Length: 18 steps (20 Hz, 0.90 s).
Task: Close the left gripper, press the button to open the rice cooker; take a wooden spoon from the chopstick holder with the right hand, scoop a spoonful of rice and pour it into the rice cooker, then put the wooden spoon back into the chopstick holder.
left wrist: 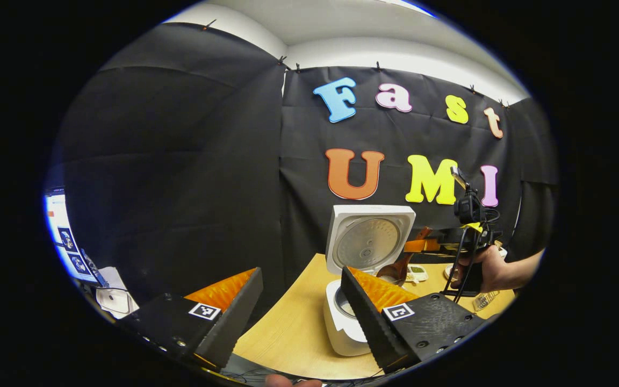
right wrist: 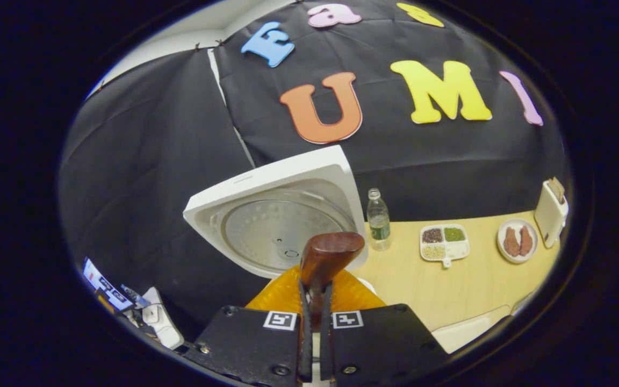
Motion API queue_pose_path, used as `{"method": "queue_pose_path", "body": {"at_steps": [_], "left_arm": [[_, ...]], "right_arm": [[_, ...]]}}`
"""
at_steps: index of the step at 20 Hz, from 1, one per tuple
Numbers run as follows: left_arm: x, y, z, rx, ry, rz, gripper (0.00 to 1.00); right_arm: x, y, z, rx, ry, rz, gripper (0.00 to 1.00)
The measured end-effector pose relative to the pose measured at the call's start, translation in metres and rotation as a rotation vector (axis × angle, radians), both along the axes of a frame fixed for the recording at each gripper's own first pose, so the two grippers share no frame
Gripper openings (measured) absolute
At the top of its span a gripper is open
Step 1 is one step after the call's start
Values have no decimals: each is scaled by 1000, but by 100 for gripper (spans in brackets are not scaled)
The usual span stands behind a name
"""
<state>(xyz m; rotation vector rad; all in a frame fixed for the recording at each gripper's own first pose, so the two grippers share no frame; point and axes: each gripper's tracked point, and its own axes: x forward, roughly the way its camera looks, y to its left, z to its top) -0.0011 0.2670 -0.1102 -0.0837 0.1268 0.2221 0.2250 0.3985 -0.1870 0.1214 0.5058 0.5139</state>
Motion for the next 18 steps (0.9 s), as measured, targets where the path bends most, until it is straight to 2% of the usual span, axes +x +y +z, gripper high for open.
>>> {"method": "queue_pose_path", "body": {"at_steps": [7,14,18], "left_arm": [[-3,0,-2,-5,-1,19,94],[-4,-5,-6,-29,5,31,94],[-5,-10,-8,-45,2,31,94]], "right_arm": [[4,16,13,-192,-146,94,11],[-14,34,37,-407,-384,241,11],[-29,42,41,-461,-461,306,11]]}}
